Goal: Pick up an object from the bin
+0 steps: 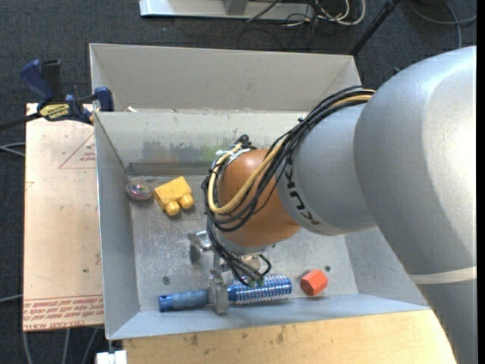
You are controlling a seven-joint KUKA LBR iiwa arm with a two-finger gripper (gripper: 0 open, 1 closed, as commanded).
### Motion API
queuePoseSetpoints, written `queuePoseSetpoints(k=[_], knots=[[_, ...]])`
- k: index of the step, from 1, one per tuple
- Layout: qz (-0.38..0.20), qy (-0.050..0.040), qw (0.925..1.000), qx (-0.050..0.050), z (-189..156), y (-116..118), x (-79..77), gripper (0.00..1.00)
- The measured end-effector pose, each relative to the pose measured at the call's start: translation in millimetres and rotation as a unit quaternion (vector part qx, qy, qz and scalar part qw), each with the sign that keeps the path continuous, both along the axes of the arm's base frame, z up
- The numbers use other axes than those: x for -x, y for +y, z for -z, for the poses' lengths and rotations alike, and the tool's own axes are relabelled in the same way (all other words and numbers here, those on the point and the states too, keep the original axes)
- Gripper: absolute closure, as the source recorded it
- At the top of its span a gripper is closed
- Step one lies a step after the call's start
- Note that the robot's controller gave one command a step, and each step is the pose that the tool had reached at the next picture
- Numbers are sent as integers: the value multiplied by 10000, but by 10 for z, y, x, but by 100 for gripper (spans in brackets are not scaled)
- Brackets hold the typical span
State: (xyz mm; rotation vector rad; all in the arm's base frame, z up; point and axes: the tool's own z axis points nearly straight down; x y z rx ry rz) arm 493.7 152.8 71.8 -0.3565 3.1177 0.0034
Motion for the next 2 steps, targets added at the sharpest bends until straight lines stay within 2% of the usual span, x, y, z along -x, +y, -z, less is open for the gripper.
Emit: queuePoseSetpoints(k=[1,2], knots=[[853,-7,9964,1,2,88,47,0],[1077,-12,9942,-5,-77,318,138,0]])
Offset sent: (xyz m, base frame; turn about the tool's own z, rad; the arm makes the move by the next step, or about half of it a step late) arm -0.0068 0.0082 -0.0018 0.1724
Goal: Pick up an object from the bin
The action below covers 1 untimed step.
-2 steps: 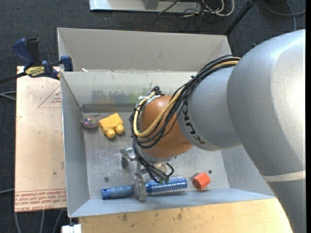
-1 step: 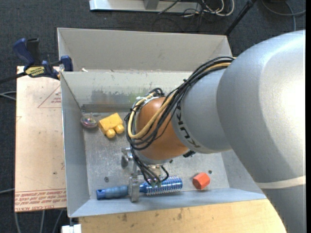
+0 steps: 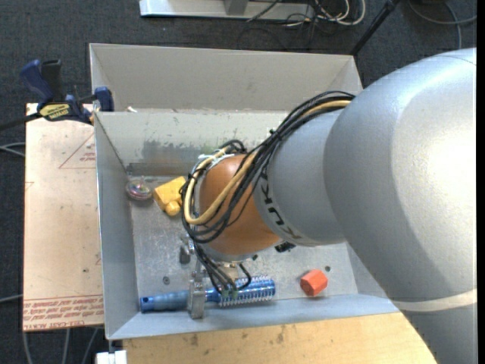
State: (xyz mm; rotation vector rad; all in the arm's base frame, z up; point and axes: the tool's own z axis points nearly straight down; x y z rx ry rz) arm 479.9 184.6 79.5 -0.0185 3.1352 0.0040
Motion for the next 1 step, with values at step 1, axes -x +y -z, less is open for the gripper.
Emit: queuePoseSetpoints(k=[1], knots=[[15,17,10000,0,8,-6,7,100]])
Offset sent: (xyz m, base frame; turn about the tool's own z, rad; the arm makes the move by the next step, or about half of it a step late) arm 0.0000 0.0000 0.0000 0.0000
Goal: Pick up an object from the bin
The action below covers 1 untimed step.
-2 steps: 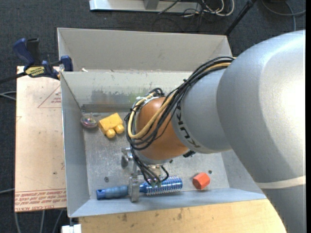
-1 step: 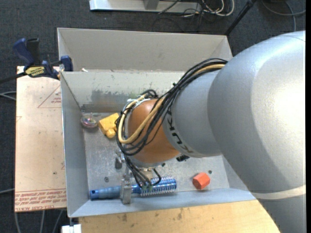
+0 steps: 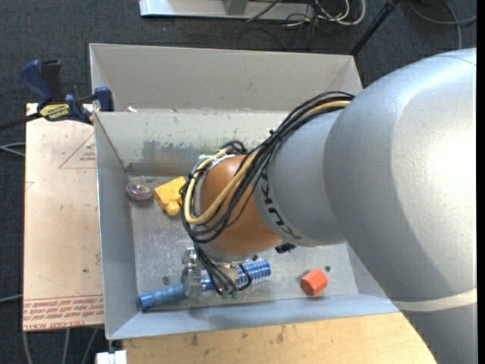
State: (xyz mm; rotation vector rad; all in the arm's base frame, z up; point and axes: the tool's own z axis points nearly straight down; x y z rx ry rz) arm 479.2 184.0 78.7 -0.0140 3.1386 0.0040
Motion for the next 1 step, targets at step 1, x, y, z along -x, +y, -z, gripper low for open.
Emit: queuePoseSetpoints(k=[1], knots=[[6,-15,10000,-4,-6,-2,-8,0]])
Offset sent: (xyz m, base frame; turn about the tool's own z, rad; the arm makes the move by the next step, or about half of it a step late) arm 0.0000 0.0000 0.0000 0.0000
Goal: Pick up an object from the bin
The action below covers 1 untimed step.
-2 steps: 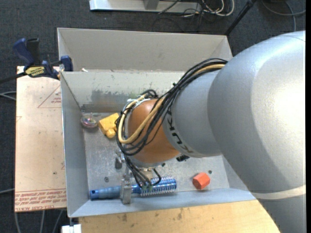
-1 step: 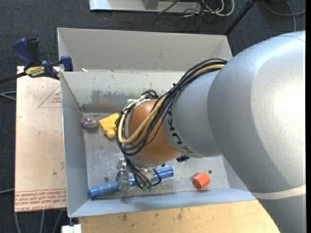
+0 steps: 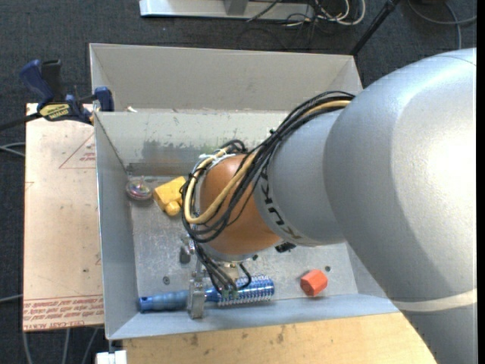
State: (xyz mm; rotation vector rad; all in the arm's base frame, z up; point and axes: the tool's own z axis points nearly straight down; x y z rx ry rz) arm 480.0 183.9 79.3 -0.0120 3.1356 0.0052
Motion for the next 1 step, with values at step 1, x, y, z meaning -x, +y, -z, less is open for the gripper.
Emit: queuePoseSetpoints(k=[1], knots=[[-1,12,10000,2,2,0,5,100]])
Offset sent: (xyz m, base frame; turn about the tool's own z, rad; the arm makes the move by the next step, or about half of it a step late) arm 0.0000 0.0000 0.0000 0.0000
